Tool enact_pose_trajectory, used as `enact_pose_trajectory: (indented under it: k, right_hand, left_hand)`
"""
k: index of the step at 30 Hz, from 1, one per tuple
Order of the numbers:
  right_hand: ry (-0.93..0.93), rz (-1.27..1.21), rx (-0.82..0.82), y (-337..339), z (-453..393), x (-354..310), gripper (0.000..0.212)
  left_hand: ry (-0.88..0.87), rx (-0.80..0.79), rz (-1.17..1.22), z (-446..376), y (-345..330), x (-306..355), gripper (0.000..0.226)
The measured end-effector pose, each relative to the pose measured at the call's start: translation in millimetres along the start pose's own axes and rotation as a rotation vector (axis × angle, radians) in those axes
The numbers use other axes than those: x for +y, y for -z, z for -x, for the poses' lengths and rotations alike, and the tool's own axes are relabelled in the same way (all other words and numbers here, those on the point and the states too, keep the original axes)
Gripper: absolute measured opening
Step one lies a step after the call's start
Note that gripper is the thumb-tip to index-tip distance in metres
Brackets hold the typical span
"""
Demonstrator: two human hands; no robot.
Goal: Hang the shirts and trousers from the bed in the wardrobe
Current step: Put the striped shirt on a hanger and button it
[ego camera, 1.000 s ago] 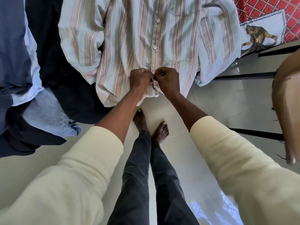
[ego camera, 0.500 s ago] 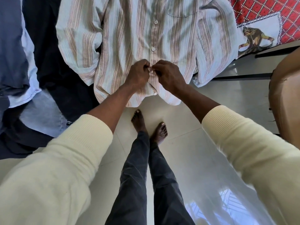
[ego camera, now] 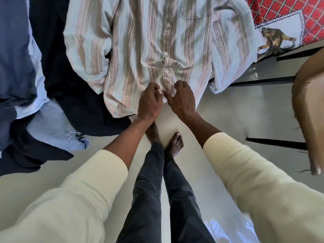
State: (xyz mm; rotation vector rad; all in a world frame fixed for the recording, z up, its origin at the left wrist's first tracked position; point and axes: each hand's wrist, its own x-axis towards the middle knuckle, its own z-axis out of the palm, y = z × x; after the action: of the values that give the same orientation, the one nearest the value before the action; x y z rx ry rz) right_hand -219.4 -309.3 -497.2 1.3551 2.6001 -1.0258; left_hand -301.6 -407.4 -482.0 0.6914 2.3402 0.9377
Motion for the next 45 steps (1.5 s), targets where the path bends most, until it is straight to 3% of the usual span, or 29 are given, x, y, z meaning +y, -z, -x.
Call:
enact_pose_trajectory:
  k: [5, 8, 11, 15, 17, 20, 24, 28, 30, 32, 34, 36, 45]
  right_hand:
    - [-0.094, -0.236, 0.008, 5, -3, 1, 0.001]
    - [-0.206, -0.414, 0.073, 14, 1, 0, 0.014]
    - [-0.297, -0.496, 0.092, 22, -4, -4, 0.019]
    - [-0.350, -0.595, 0.036, 29, -15, -11, 0.012]
    - [-0.322, -0.546, -0.016, 30, -17, -11, 0.028]
    - [-0.196, -0.363, -0.079, 33, -13, -3, 0.041]
    - [-0.097, -0.242, -0.008, 30, 0, 11, 0.011]
    - [-0.087, -0.202, 0.115, 23, 23, 16, 0.031]
    - [-0.252, -0.278, 0.117, 23, 34, 12, 0.035]
    - [-0.389, -0.402, 0.128, 23, 47, 7, 0.022]
    - [-0.406, -0.499, 0.123, 21, 60, 2, 0.006]
    - [-0.401, -0.571, 0.070, 18, 70, 1, 0.002]
    - [-0.466, -0.805, -0.120, 14, 68, 3, 0.005]
  left_hand:
    - [-0.098, -0.069, -0.157, 13, -10, -13, 0.023]
    - [-0.116, -0.018, -0.288, 15, -23, -11, 0.029]
    - [0.008, 0.008, -0.479, 8, -36, -3, 0.024]
    - [0.041, 0.074, -0.655, 0, -44, 2, 0.014]
    - [0.035, 0.081, -0.684, 0, -45, 1, 0.017]
    - [0.040, 0.065, -0.487, -2, -42, -4, 0.010]
    - [0.129, 0.150, -0.080, 3, -25, -6, 0.011]
    - [0.160, 0.105, 0.003, 24, -13, -2, 0.005]
    - [0.152, 0.096, 0.028, 36, -12, -1, 0.006]
    - [0.199, 0.088, 0.080, 47, -13, -1, 0.005]
    - [0.265, 0.059, 0.147, 55, -15, 2, 0.004]
    - [0.297, 0.024, 0.187, 59, -17, 4, 0.007]
    - [0.394, 0.037, 0.163, 64, -11, 19, 0.011]
